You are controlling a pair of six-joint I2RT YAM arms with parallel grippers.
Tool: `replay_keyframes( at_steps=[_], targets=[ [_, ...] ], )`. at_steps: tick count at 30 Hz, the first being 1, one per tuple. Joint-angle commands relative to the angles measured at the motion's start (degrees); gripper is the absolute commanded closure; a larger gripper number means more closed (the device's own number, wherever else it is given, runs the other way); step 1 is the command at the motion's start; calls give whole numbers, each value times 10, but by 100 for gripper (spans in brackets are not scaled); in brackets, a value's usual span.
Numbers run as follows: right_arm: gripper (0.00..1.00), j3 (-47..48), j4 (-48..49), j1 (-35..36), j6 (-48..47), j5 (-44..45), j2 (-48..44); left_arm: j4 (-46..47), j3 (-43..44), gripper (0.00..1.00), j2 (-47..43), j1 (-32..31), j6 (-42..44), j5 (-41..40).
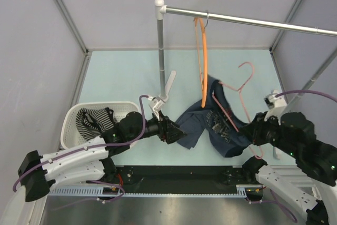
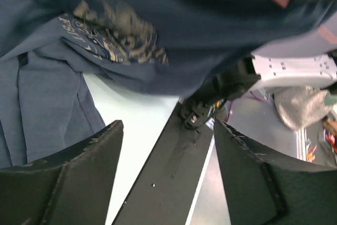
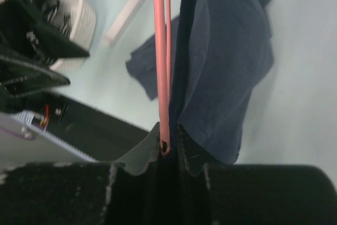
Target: Remove the tank top from the hanger
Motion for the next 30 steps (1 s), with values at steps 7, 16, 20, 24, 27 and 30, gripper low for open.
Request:
replay_keyframes(
  at_steps=[7, 16, 20, 24, 27, 30],
  targets=[
    [100, -149, 74, 0, 71, -206, -44, 80, 27, 23, 51, -8, -18, -95],
    [100, -193, 119, -1, 85, -251, -47, 0, 104, 27, 101, -12, 8, -199],
    [100, -197, 126, -1, 87, -256, -48, -43, 136, 31, 140, -17, 19, -227],
    [100, -198, 133, -1, 89, -266, -49, -67, 154, 35, 166, -21, 23, -251],
    [100, -197, 131, -1, 90, -269, -53, -85, 169, 42, 182, -21, 28, -272],
    [100, -199, 122, -1, 92, -277, -60, -92, 183, 48, 197, -21, 32, -278]
  ],
)
